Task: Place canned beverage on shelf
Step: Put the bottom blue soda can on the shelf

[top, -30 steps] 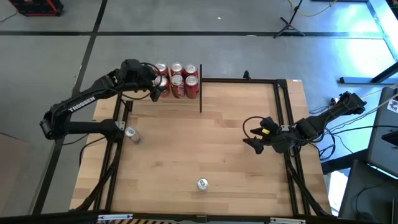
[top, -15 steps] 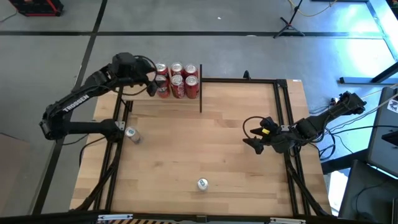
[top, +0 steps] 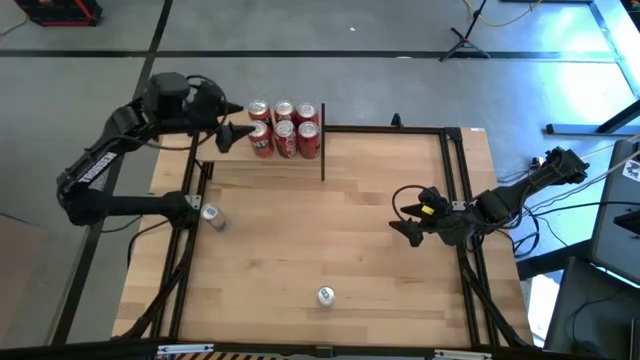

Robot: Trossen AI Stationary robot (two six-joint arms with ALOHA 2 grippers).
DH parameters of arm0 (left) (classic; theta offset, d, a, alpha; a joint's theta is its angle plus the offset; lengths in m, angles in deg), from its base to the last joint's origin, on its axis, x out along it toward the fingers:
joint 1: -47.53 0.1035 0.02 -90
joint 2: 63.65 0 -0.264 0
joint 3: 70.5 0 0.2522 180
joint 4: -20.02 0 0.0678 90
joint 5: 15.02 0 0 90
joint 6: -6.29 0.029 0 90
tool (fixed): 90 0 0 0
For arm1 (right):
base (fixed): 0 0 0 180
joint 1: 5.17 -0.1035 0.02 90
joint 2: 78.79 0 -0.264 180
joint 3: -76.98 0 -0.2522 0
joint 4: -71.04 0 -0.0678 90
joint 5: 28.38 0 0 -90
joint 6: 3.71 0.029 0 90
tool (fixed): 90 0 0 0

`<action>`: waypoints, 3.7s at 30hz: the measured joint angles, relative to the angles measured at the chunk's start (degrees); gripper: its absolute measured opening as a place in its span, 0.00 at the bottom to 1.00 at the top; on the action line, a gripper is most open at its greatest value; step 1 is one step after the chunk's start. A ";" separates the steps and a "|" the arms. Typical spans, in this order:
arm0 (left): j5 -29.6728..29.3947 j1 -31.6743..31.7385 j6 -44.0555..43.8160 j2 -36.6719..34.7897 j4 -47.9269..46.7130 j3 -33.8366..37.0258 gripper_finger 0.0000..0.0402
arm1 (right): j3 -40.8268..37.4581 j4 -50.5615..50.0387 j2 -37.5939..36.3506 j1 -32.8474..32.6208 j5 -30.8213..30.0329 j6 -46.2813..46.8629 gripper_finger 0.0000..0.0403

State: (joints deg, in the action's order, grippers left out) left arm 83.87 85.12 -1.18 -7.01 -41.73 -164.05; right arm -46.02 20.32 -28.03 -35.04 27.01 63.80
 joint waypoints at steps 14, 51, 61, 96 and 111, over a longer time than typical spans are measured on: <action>-9.53 -21.15 -13.59 -6.23 -13.17 -0.16 0.92 | 0.00 0.23 0.02 0.00 -2.47 -2.32 0.89; -24.43 -60.97 -28.07 25.58 15.26 4.53 0.92 | 0.00 21.78 11.38 -0.15 16.17 -25.93 0.89; -23.48 -64.03 -23.18 31.82 24.11 4.53 0.92 | 0.00 33.39 21.98 -3.48 19.25 -21.17 0.89; -22.67 -65.97 -15.59 52.76 37.27 4.57 0.92 | 0.00 40.38 33.48 -7.28 15.78 -4.81 0.89; -22.76 -65.85 -17.81 52.70 37.92 4.57 0.50 | 0.00 40.07 33.48 -7.26 15.71 -4.76 0.89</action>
State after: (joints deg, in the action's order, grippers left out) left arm 61.11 19.28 -18.99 45.69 -3.81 -159.48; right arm -46.02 60.39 5.46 -42.29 42.72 59.04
